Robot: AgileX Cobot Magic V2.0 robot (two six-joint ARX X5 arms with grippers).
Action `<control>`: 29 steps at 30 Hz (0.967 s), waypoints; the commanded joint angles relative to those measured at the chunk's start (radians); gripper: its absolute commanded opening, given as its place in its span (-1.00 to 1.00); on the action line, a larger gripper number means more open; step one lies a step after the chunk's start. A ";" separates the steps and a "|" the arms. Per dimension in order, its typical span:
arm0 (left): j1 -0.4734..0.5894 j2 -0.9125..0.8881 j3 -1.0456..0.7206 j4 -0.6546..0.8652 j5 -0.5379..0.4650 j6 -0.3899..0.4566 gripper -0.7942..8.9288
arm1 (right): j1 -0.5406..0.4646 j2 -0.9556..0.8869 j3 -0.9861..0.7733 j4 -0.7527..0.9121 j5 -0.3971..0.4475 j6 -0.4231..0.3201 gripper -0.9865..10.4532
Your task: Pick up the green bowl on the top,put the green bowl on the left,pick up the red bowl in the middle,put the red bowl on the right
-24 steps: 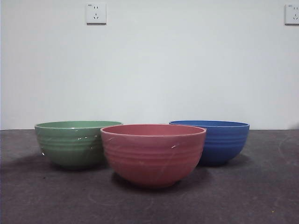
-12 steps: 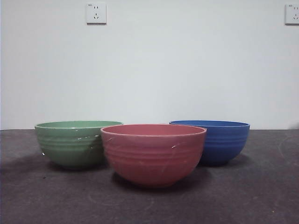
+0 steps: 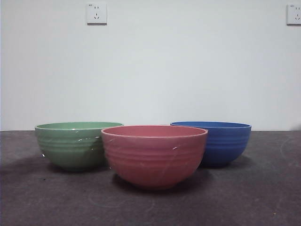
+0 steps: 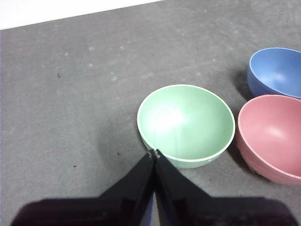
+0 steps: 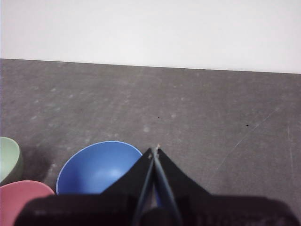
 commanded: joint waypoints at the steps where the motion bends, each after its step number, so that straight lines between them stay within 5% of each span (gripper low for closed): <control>1: -0.006 -0.047 -0.005 -0.013 -0.027 -0.010 -0.84 | 0.000 -0.002 -0.005 0.004 0.003 0.012 -0.82; 6: 0.045 -0.220 -0.015 -0.003 -0.035 0.035 -0.84 | 0.000 -0.002 -0.005 0.001 0.003 0.012 -0.82; 17: 0.263 -0.425 -0.362 0.429 0.008 0.016 -0.84 | 0.000 -0.002 -0.005 -0.003 0.003 0.012 -0.82; 29: 0.279 -0.517 -0.623 0.447 0.024 -0.011 -0.84 | 0.000 -0.002 -0.005 -0.031 0.003 0.012 -0.82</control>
